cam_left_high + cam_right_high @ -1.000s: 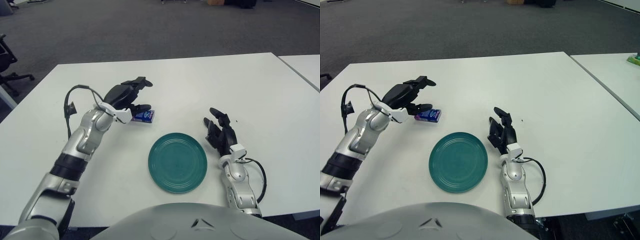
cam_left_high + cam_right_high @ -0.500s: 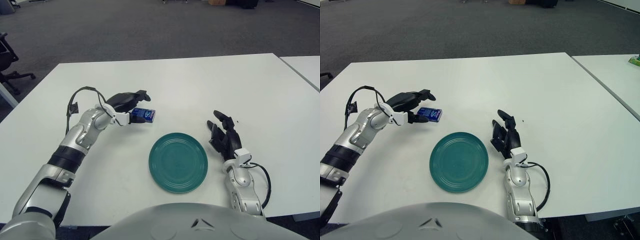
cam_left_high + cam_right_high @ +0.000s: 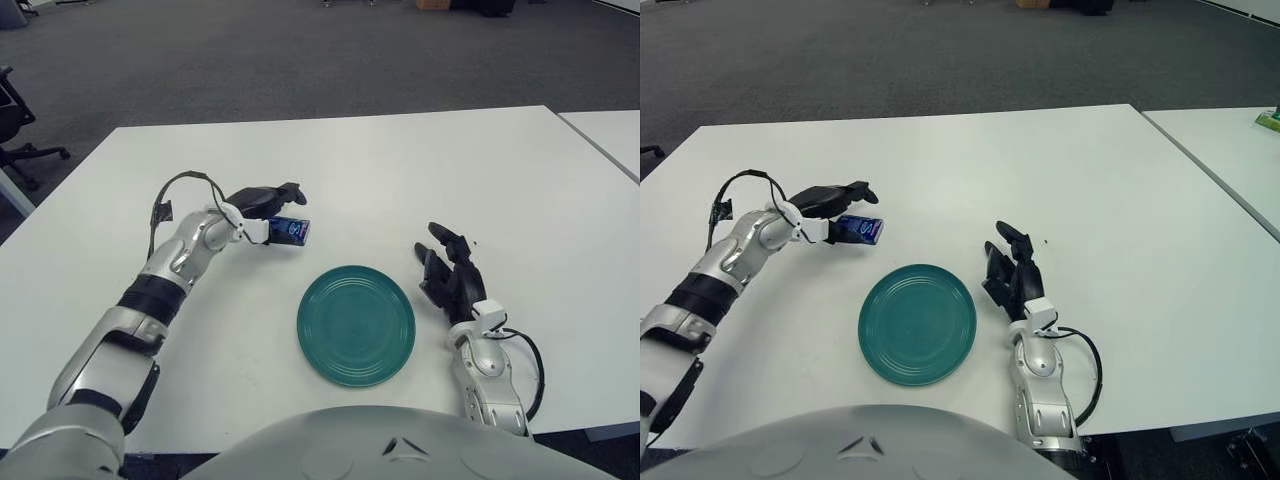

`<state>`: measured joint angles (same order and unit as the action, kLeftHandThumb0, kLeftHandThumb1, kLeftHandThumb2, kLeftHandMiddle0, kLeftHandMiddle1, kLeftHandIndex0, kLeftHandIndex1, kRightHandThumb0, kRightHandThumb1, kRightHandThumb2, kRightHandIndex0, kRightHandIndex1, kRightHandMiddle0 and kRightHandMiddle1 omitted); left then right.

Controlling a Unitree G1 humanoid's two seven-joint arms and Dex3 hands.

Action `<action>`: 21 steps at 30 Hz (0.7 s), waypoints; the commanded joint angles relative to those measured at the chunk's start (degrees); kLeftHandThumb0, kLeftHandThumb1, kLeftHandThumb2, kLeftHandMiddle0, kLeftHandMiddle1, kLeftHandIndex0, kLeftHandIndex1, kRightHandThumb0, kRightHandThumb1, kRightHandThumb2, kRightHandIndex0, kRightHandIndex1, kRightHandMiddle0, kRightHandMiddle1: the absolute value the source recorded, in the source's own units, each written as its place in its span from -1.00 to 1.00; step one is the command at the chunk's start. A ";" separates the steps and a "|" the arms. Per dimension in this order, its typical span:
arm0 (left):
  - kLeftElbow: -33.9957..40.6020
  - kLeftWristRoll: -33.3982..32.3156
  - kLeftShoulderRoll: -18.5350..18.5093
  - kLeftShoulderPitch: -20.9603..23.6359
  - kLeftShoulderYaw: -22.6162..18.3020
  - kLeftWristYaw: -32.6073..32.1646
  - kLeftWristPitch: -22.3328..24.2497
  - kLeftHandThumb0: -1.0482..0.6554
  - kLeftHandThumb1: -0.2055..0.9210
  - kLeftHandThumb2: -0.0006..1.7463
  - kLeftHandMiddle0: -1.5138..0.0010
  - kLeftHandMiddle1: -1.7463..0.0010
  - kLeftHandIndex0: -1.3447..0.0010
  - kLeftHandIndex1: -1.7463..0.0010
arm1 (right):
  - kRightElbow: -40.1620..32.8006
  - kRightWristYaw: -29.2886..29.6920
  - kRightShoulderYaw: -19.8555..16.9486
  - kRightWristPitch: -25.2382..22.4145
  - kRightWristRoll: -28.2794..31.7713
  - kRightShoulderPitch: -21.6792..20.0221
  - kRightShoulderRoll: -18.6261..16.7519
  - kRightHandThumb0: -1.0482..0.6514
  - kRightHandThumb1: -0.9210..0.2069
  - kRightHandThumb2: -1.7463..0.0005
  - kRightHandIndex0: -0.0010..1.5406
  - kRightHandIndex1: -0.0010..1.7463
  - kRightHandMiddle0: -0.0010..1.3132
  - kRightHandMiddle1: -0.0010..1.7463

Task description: Put the gum into the plate.

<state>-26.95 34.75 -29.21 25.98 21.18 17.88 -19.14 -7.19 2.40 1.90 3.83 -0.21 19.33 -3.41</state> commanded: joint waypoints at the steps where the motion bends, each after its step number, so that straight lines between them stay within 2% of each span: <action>1: -5.28 0.70 0.02 2.76 0.86 -0.98 -0.88 -0.82 1.00 -0.71 0.64 1.00 0.97 -0.14 | 1.33 0.12 -1.04 -2.29 1.41 1.74 -0.33 -0.54 -1.00 0.08 -0.30 -0.97 -1.00 -0.17; 9: -15.05 2.41 1.70 6.76 2.85 -5.30 -2.98 -0.75 1.00 -0.77 0.68 1.00 0.99 -0.13 | 2.49 -0.05 -2.31 -1.22 2.65 1.44 -0.26 -0.53 -1.00 0.12 -0.23 -0.94 -1.00 -0.15; 21: -24.30 3.13 4.55 10.67 4.92 -8.71 -3.61 -0.71 0.99 -0.80 0.71 0.99 0.99 -0.14 | 1.37 0.20 -2.88 -0.77 2.68 2.48 -0.54 -0.54 -1.00 0.12 -0.23 -0.94 -1.00 -0.13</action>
<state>-48.97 37.23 -25.15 34.28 25.36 10.24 -22.56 -6.92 2.34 -0.34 5.16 1.59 19.71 -3.70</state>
